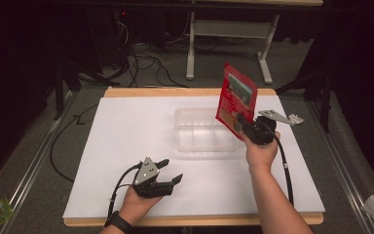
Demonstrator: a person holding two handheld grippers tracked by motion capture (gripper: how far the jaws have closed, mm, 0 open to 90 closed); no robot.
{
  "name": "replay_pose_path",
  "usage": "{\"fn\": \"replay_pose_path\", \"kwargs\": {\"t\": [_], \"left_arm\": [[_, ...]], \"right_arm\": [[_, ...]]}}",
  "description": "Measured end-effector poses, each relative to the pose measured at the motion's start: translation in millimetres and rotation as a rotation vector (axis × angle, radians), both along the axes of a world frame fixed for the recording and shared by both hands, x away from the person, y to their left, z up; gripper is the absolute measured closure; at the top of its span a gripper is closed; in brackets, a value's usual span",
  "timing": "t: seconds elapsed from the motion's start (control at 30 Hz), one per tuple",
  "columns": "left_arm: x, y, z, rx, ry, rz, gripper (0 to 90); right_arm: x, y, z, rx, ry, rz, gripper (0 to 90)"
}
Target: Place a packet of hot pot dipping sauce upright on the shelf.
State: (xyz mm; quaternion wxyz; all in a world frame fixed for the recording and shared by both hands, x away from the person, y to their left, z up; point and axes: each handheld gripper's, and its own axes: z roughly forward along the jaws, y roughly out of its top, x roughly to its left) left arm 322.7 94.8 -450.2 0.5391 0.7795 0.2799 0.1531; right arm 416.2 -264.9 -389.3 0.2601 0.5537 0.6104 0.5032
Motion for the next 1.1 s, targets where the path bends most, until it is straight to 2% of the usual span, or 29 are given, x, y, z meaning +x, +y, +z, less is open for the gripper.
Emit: {"fn": "replay_pose_path", "kwargs": {"t": [0.33, 0.5, 0.83, 1.1], "left_arm": [[-1.2, -0.2, 1.2, 0.008, -0.007, -0.007, 29.4], [-2.6, 1.4, 3.0, -0.005, -0.011, -0.011, 29.4], [-1.7, 0.8, 2.9, -0.002, -0.011, -0.011, 29.4], [-2.3, -1.0, 1.5, 0.004, -0.006, -0.016, 29.3]], "right_arm": [[12.3, 6.1, -6.9, -0.043, 0.008, -0.030, 85.7], [14.4, 7.3, -8.9, -0.053, 0.008, -0.039, 85.8], [16.2, 8.6, -11.8, -0.046, 0.004, -0.044, 85.8], [18.9, 12.0, -25.1, -0.019, 0.011, -0.049, 85.8]]}}
